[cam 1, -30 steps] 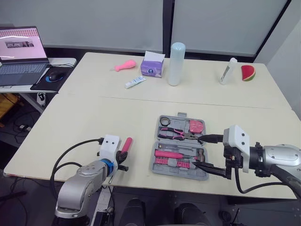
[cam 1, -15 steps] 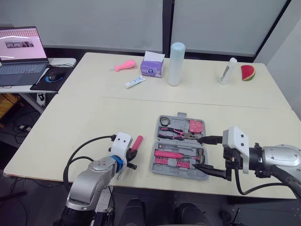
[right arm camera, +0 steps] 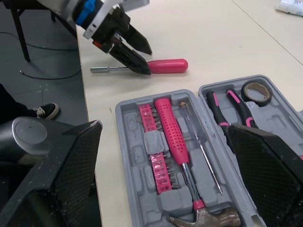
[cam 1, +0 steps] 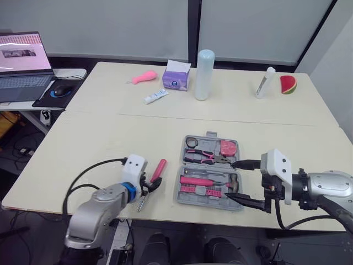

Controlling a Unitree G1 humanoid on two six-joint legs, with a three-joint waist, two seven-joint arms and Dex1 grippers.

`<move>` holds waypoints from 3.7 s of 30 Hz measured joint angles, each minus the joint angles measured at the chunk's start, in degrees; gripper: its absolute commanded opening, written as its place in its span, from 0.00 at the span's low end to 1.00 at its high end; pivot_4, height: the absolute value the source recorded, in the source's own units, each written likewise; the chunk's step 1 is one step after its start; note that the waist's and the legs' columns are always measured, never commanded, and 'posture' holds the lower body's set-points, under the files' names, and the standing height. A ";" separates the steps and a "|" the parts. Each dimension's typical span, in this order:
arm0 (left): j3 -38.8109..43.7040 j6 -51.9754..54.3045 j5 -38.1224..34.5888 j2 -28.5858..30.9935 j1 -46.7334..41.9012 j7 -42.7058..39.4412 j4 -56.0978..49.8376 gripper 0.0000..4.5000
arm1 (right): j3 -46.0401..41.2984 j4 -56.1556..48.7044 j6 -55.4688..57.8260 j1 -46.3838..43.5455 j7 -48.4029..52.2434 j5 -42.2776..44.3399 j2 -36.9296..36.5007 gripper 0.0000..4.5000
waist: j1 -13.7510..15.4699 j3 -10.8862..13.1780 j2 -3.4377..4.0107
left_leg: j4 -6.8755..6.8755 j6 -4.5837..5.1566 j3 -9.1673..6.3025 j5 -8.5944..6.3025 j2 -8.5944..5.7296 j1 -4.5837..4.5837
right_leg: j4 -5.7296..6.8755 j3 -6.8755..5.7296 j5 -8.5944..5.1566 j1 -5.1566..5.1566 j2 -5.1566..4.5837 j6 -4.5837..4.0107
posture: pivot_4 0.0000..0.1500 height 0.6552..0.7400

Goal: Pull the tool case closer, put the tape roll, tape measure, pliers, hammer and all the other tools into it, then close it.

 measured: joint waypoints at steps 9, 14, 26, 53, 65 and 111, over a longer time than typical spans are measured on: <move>-9.22 -51.51 7.49 24.88 -16.13 -41.71 21.10 0.99 | -0.43 -6.13 4.22 0.60 -3.61 1.51 -2.05 1.00 | 0.76 0.10 0.14 | -0.02 -0.07 0.08 0.04 -0.13 0.04 | -0.05 -0.14 0.00 -0.04 0.08 0.00 | 1.00 0.53; -22.45 -94.46 18.17 22.37 -37.40 -61.04 52.03 0.99 | 0.70 -8.31 8.03 0.80 -5.94 2.99 -2.36 1.00 | 0.69 0.11 0.12 | -0.01 0.03 0.30 -0.02 -0.22 -0.16 | -0.11 -0.17 0.00 -0.24 0.07 0.00 | 1.00 0.53; -41.42 -142.65 40.02 7.99 -60.71 -61.79 92.79 0.99 | 2.20 -10.18 11.80 -0.79 -9.05 7.05 -2.28 1.00 | -0.22 0.15 0.05 | 0.05 0.29 0.20 -0.15 -0.20 -0.44 | -0.04 -0.23 0.00 -0.45 0.04 0.00 | 1.00 0.53; -64.16 -152.49 90.72 8.49 -74.72 3.41 93.16 0.10 | 1.33 -11.83 14.63 -4.40 -13.63 14.04 -3.27 1.00 | -0.05 0.17 -0.09 | 0.09 0.31 0.04 0.11 -0.70 -0.69 | 0.12 -0.46 0.03 -0.60 -0.44 0.07 | 1.00 0.53; -65.61 -150.39 86.08 13.72 -79.78 0.71 99.81 0.10 | 7.55 -8.68 15.17 -8.95 -15.85 13.04 -0.08 1.00 | -0.12 0.17 -0.09 | 0.15 0.32 -0.03 0.14 -0.73 -0.74 | 0.31 -0.67 0.03 -0.76 -0.80 0.07 | 1.00 0.53; -31.97 -58.24 0.45 41.56 -25.66 -42.86 36.02 0.10 | 21.49 -2.23 15.65 -15.52 -17.90 -0.34 9.14 1.00 | -3.16 0.13 -0.08 | 0.26 0.19 -0.73 0.37 -0.74 -0.87 | 0.99 -1.70 0.03 -1.05 -1.09 0.07 | 1.00 0.53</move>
